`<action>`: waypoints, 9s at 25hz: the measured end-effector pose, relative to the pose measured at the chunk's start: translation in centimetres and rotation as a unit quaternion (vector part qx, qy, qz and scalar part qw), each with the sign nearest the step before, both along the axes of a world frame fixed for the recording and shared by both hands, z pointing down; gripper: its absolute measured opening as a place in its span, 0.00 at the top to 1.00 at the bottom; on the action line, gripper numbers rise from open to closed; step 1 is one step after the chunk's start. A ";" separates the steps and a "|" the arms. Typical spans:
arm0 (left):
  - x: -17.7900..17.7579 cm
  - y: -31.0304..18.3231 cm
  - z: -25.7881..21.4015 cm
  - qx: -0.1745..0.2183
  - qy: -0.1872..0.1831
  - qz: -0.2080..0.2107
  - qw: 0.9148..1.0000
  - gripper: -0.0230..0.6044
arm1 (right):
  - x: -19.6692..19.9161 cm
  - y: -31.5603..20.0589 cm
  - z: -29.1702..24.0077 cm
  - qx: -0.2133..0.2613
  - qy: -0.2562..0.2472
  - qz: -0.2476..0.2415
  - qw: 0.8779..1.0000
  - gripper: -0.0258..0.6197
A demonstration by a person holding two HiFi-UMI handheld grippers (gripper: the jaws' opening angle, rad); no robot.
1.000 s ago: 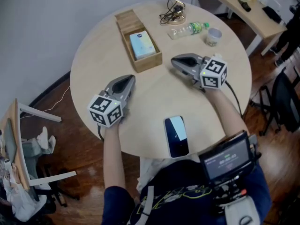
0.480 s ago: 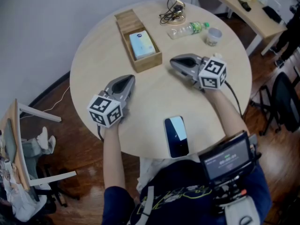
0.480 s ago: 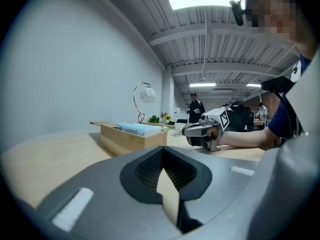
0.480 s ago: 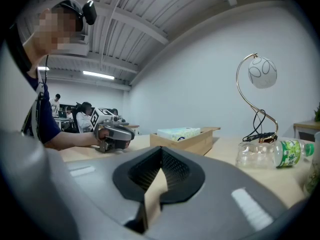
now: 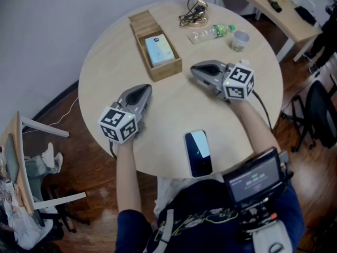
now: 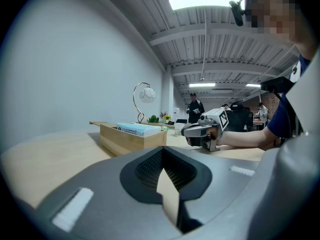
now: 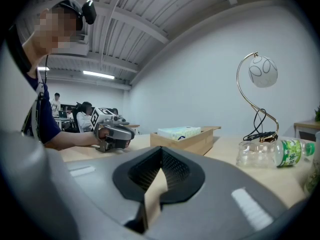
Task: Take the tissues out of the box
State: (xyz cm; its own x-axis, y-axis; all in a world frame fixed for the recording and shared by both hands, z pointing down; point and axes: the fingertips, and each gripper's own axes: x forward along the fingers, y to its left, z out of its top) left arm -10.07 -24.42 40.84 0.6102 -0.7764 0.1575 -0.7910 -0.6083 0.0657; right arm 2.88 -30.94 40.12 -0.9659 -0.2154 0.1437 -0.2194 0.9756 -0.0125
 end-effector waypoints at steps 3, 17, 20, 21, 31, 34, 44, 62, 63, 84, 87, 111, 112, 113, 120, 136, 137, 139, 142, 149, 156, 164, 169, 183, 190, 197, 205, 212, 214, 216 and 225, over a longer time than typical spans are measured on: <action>0.0 0.0 0.0 0.000 0.000 0.000 1.000 0.96 | -0.1 0.1 0.0 -0.004 0.002 0.000 1.000 0.96; 0.1 -0.1 0.0 -0.001 0.000 0.000 1.000 0.96 | -0.2 0.0 0.3 -0.006 0.009 -0.003 1.000 0.96; 0.1 0.0 0.0 -0.001 0.000 0.001 1.000 0.96 | -0.2 0.1 0.3 -0.007 0.012 -0.001 1.000 0.96; 0.1 0.0 0.0 -0.001 0.000 0.001 1.000 0.96 | -0.2 0.2 0.4 -0.009 0.012 -0.002 1.000 0.96; 0.2 0.1 0.0 -0.001 0.000 0.002 1.000 0.96 | 0.0 0.1 0.6 -0.016 0.010 -0.006 1.000 0.96; 0.2 0.1 0.0 -0.002 0.001 0.002 1.000 0.96 | 0.0 0.1 0.6 -0.018 0.010 -0.006 1.000 0.96; 0.2 0.1 -0.1 -0.001 0.001 0.001 1.000 0.96 | -0.3 0.5 0.2 -0.016 0.007 -0.014 1.000 0.96; 0.6 0.2 -0.1 -0.001 0.001 0.001 1.000 0.96 | 1.2 -0.9 0.2 -0.064 -0.027 -0.010 0.998 0.86; 0.7 0.1 -0.1 0.000 0.002 0.002 1.000 0.96 | 1.4 -1.3 0.1 -0.065 -0.032 -0.007 0.997 0.85; 1.1 -0.1 -0.1 -0.002 0.005 0.012 1.000 0.96 | -4.0 2.0 -0.1 0.211 0.199 -0.089 0.953 0.05; 1.2 -0.1 0.0 -0.003 0.005 0.013 1.000 0.96 | -4.2 1.1 -1.4 0.214 0.248 -0.104 0.939 0.05; 1.2 -0.2 -0.2 -0.001 0.004 0.014 1.000 0.96 | -12.6 -7.1 0.0 0.121 0.552 -0.215 0.797 0.05; 1.2 -0.2 -0.2 -0.001 0.004 0.014 1.000 0.96 | -12.7 -7.0 0.2 0.117 0.559 -0.217 0.792 0.05; 1.2 -0.2 -0.1 -0.002 0.003 0.015 1.000 0.96 | -12.8 -7.0 0.3 0.114 0.566 -0.218 0.787 0.05; 1.1 -0.1 0.0 -0.002 0.001 0.014 1.000 0.96 | -12.8 -7.2 1.1 0.077 0.613 -0.226 0.754 0.05; 0.8 0.1 0.4 -0.002 0.000 0.016 1.000 0.96 | -15.5 -9.0 0.9 0.029 0.620 -0.205 0.757 0.05; 0.7 0.1 0.4 -0.002 0.000 0.015 1.000 0.96 | -15.6 -9.0 1.1 0.028 0.621 -0.207 0.755 0.05; 0.8 0.2 0.3 -0.004 0.000 0.014 1.000 0.96 | -15.5 -8.8 1.5 0.025 0.625 -0.212 0.751 0.05; 0.9 0.2 0.3 -0.003 0.000 0.018 1.000 0.96 | -15.4 -8.7 1.8 0.032 0.630 -0.217 0.745 0.05; 0.8 0.2 0.4 -0.005 0.000 0.016 1.000 0.96 | -15.0 -9.1 2.5 -0.012 0.646 -0.202 0.736 0.05; 0.8 0.3 0.3 -0.003 0.003 0.016 1.000 0.96 | -15.1 -9.1 3.1 -0.042 0.640 -0.211 0.738 0.05; 0.7 0.3 0.3 -0.002 0.002 0.017 1.000 0.96 | -15.1 -9.1 3.1 -0.044 0.635 -0.207 0.743 0.05; 0.7 0.2 0.3 -0.002 0.004 0.015 1.000 0.96 | -15.2 -9.2 3.1 -0.037 0.630 -0.206 0.748 0.05; 0.9 -0.1 0.3 -0.003 0.004 0.014 1.000 0.96 | -15.6 -8.7 2.0 0.046 0.633 -0.215 0.742 0.10; 1.1 -0.3 0.4 -0.004 0.005 0.013 1.000 0.96 | -15.0 -8.8 1.7 0.068 0.638 -0.224 0.734 0.11; 1.1 -0.4 0.3 -0.004 0.004 0.014 1.000 0.96 | -14.3 -9.4 1.1 0.070 0.640 -0.221 0.733 0.11; 1.0 -0.3 0.4 -0.002 0.004 0.013 1.000 0.96 | -14.6 -8.9 -0.9 0.076 0.625 -0.224 0.744 0.11; 0.8 -0.3 0.4 -0.003 0.004 0.013 1.000 0.96 | -14.3 -8.5 -2.4 0.087 0.621 -0.227 0.745 0.11; 0.8 -0.4 0.4 -0.002 0.004 0.013 1.000 0.96 | -14.1 -8.3 -2.8 0.092 0.621 -0.229 0.744 0.11; 0.8 -0.3 0.5 -0.002 0.004 0.014 1.000 0.96 | -14.0 -8.1 -3.2 0.099 0.619 -0.234 0.744 0.11; 0.8 -0.2 0.3 -0.001 0.005 0.014 1.000 0.96 | -13.4 -7.8 -4.8 0.108 0.616 -0.234 0.744 0.11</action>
